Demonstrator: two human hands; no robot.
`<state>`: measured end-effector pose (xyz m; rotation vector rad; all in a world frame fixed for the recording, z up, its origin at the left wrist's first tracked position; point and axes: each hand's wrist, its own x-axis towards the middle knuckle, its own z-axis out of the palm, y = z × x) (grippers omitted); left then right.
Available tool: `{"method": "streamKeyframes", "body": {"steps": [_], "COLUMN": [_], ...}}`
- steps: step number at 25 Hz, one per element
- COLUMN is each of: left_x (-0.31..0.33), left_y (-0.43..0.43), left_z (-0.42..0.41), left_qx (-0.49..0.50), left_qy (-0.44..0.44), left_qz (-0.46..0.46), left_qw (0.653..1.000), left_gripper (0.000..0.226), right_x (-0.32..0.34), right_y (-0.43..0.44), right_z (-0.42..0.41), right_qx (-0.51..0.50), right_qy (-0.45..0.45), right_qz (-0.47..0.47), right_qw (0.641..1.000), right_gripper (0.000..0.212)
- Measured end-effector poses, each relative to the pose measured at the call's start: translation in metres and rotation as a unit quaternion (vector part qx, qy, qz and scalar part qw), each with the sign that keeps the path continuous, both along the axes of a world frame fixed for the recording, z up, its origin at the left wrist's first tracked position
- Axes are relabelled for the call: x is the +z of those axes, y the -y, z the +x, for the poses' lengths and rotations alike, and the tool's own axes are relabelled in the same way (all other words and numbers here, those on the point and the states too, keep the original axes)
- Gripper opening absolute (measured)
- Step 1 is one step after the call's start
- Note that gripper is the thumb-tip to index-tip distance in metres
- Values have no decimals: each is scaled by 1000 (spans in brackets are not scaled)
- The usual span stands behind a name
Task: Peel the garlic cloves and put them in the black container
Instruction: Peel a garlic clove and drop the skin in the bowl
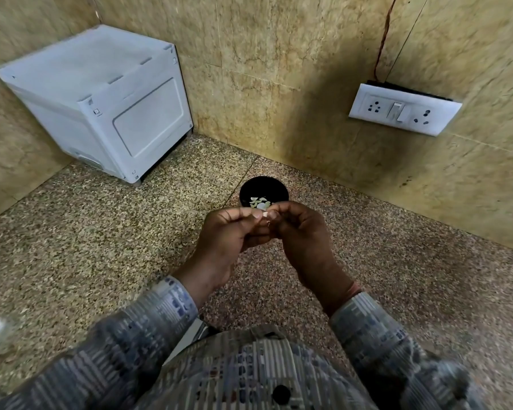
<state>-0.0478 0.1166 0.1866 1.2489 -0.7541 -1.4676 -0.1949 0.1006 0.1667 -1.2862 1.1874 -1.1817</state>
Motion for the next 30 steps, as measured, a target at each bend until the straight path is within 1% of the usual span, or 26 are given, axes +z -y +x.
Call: {"method": "streamKeyframes", "body": {"steps": [2, 3, 4, 5, 6, 8, 10, 14, 15, 17, 19, 23, 26, 28, 30], "left_x": [-4, -4, -4, -3, -3, -4, -7, -18, -22, -31, -39, -58, -71, -82, -98], "left_y": [7, 12, 16, 21, 27, 38, 46, 57, 59, 61, 64, 68, 71, 74, 78], "left_z": [5, 10, 17, 24, 32, 47, 58, 66, 67, 67, 65, 62, 59, 58, 60], "left_qx": [2, -7, -25, -49, -75, -116, -138, -146, -146, -149, -151, -173, -191, -183, -170], "left_qy": [46, 55, 51, 34, 2, -72, -113, -151, -154, -159, -161, -151, -115, -108, -118], "left_qz": [-41, -41, -31, -8, 23, 86, 116, 166, 181, 206, 227, 273, 298, 316, 344], "left_qw": [998, 998, 998, 998, 997, 987, 977, 963, 960, 954, 949, 934, 928, 925, 916], "left_gripper": [12, 13, 15, 16, 16, 14, 16, 27, 24, 18, 17, 18, 21, 22, 20], "right_x": [-1, 1, 5, 10, 14, 15, 11, 0, -3, -10, -16, -32, -43, -52, -62], "right_y": [4, 6, 8, 10, 12, 17, 20, 21, 21, 19, 18, 15, 12, 11, 12], "right_z": [12, 16, 20, 22, 25, 31, 40, 60, 62, 65, 66, 67, 70, 72, 74], "right_qx": [-24, -22, -8, 15, 37, 56, 40, -2, -11, -27, -48, -89, -117, -150, -184], "right_qy": [2, 37, 94, 150, 188, 204, 214, 263, 278, 302, 318, 319, 297, 281, 283], "right_qz": [22, 53, 98, 143, 172, 185, 190, 214, 221, 236, 255, 287, 299, 306, 318], "right_qw": [999, 998, 991, 978, 966, 960, 957, 941, 935, 923, 912, 899, 899, 897, 886], "right_gripper": [11, 11, 13, 13, 14, 16, 17, 17, 18, 28, 35, 27, 26, 24, 24]}}
